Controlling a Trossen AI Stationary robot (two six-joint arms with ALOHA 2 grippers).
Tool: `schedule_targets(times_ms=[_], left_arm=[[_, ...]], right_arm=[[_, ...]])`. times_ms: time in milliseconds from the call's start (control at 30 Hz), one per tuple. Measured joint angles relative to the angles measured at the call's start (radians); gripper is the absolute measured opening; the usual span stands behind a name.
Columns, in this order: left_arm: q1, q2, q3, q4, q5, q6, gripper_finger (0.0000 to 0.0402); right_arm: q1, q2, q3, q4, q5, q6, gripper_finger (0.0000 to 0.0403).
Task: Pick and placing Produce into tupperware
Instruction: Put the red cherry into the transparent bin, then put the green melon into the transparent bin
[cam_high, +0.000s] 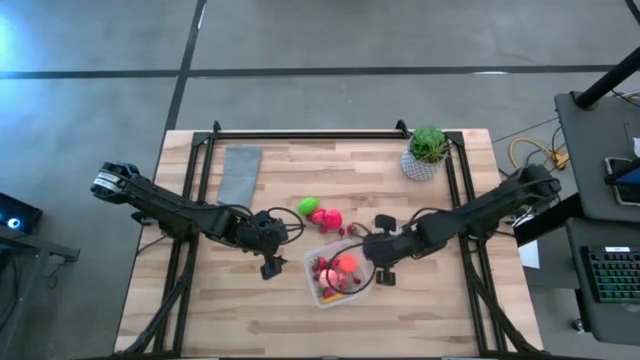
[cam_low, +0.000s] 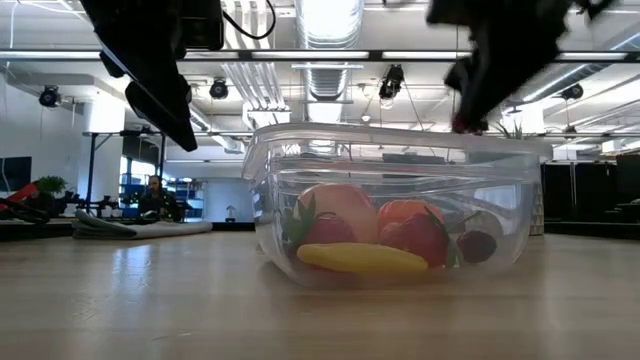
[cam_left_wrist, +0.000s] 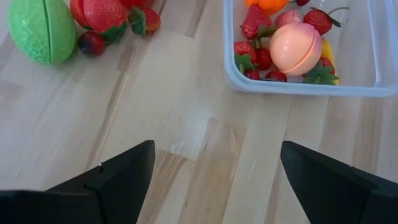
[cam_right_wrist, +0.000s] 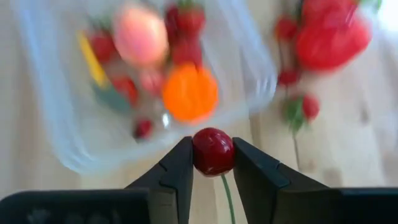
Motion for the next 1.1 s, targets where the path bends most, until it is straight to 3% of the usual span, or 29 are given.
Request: schedule_targets(times_ms=[167, 400, 533, 667, 867, 1000, 1100], left_arm=[[0.0, 0.0, 0.0, 0.001, -0.017, 0.0, 0.0334], [0.0, 0.0, 0.0, -0.001, -0.027, 0.0, 0.0334], [0.0, 0.0, -0.001, -0.001, -0.027, 0.0, 0.0334], [0.0, 0.0, -0.001, -0.001, -0.026, 0.0, 0.0334], [0.0, 0.0, 0.002, 0.001, -0.026, 0.0, 0.0334], [0.001, 0.0, 0.015, 0.019, -0.011, -0.014, 0.0334], [0.008, -0.007, 0.024, 0.018, -0.002, 0.063, 0.0334]], right_arm=[[-0.007, -0.029, 0.1, 0.015, -0.017, 0.0, 0.0096], [-0.015, 0.094, 0.19, 0.053, -0.15, 0.032, 0.011], [-0.019, 0.146, 0.219, 0.072, -0.206, 0.077, 0.0135], [-0.022, 0.149, 0.24, 0.066, -0.182, 0.083, 0.0176], [-0.046, 0.134, 0.326, -0.16, 0.03, 0.181, 0.0225], [-0.11, 0.137, 0.361, -0.323, -0.015, 0.274, 0.0237], [-0.168, 0.14, 0.35, -0.366, -0.076, 0.318, 0.0237]])
